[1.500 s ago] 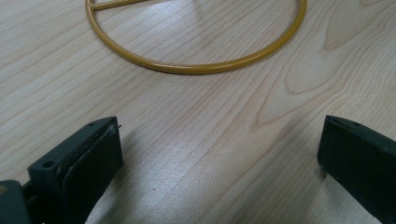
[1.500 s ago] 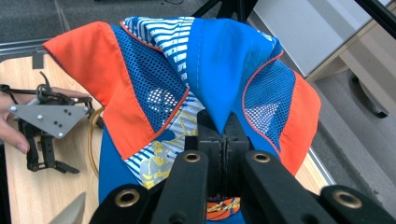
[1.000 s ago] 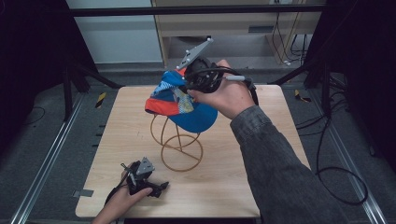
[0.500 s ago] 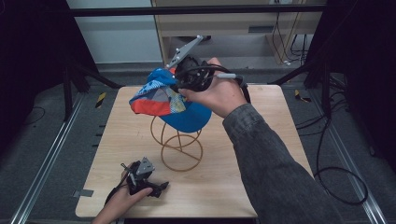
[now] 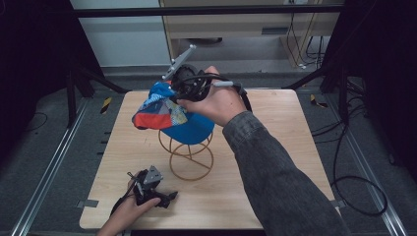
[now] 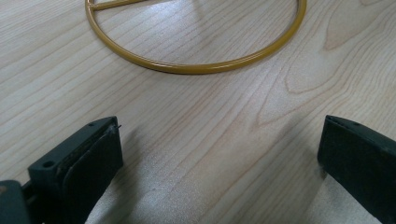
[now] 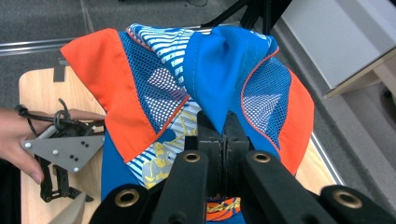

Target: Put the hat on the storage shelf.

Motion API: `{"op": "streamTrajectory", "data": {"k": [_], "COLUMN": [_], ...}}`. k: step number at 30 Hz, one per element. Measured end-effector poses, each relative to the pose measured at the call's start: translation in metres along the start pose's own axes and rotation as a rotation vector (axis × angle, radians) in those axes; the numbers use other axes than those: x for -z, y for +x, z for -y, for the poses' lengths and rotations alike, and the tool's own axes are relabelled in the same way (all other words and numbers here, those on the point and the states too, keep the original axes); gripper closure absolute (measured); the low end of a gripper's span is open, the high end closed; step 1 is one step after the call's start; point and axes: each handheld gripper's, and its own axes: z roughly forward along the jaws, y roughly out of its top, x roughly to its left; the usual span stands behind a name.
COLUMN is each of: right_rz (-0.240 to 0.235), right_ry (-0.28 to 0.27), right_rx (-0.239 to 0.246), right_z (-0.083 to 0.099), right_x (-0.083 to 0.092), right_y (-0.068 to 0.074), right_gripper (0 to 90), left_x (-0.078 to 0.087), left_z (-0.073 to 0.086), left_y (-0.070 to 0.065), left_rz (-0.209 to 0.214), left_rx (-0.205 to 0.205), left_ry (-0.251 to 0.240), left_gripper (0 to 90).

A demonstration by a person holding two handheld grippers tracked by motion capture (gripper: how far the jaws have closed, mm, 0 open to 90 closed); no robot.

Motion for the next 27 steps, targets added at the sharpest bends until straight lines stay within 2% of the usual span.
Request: {"op": "streamTrajectory", "data": {"k": [13, 27], "right_rz": [-0.020, -0.038], "right_ry": [0.031, 0.052], "right_rx": [-0.002, -0.004], "right_z": [0.003, 0.008], "right_x": [-0.021, -0.028], "right_y": [0.004, 0.006], "right_gripper": [89.1, 87.7], "left_x": [0.000, 0.000], "left_z": [0.000, 0.000], "left_y": [0.000, 0.000], "left_rz": [0.000, 0.000], "left_rx": [0.001, -0.003], "left_ry": [-0.001, 0.002], "left_gripper": [0.0, 0.0]}}
